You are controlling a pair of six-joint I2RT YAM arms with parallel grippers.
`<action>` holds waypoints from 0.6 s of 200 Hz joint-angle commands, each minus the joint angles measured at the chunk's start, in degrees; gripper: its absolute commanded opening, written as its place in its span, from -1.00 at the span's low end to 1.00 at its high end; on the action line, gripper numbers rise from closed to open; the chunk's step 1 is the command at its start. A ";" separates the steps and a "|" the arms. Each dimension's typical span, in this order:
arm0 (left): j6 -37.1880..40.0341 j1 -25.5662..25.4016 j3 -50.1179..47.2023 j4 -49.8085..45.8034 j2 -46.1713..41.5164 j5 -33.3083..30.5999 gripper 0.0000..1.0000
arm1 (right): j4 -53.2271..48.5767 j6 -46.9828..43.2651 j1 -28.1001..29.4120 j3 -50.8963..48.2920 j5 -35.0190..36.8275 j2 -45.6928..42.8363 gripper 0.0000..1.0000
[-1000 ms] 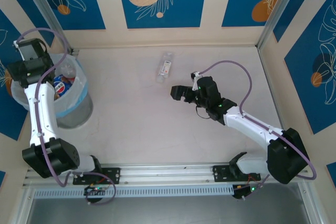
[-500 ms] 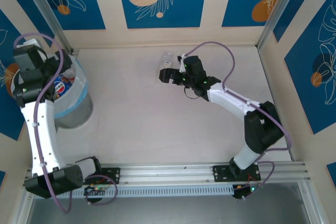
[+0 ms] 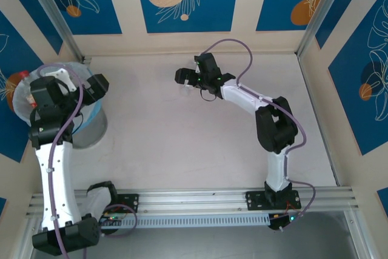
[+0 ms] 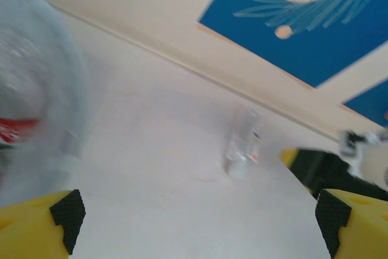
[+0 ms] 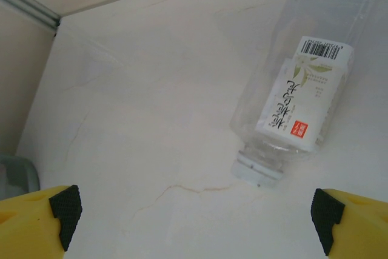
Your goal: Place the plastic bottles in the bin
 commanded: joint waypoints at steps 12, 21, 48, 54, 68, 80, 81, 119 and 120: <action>0.74 -0.46 -3.24 1.01 -2.13 7.85 0.98 | -7.73 2.99 -0.49 9.63 2.79 6.92 0.99; 1.57 -0.40 -3.95 0.31 -2.49 6.99 0.98 | -11.70 3.20 -0.27 14.47 3.83 10.01 0.98; 2.60 -0.44 -5.68 -0.24 -2.51 7.18 0.98 | -26.52 2.67 1.26 32.00 11.36 20.43 1.00; 2.68 -0.38 -5.94 -0.27 -2.41 7.31 0.98 | -28.73 2.85 1.74 34.65 13.90 22.19 0.99; 3.02 -0.42 -6.25 -0.43 -2.39 7.34 0.98 | -31.69 3.84 2.30 38.99 16.73 25.24 0.99; 3.50 -0.39 -6.26 -0.73 -2.39 7.28 0.98 | -33.51 5.30 2.42 41.45 17.52 26.91 0.99; 3.58 -0.43 -6.29 -0.78 -2.38 7.26 0.98 | -33.64 5.42 2.42 41.60 17.51 26.99 0.99; 4.67 -0.41 -6.67 -1.52 -2.75 7.09 0.98 | -37.13 7.03 2.37 46.09 15.58 31.16 0.99; 4.69 -0.40 -6.67 -1.52 -2.78 7.12 0.98 | -37.47 7.12 2.40 46.21 15.66 31.23 0.99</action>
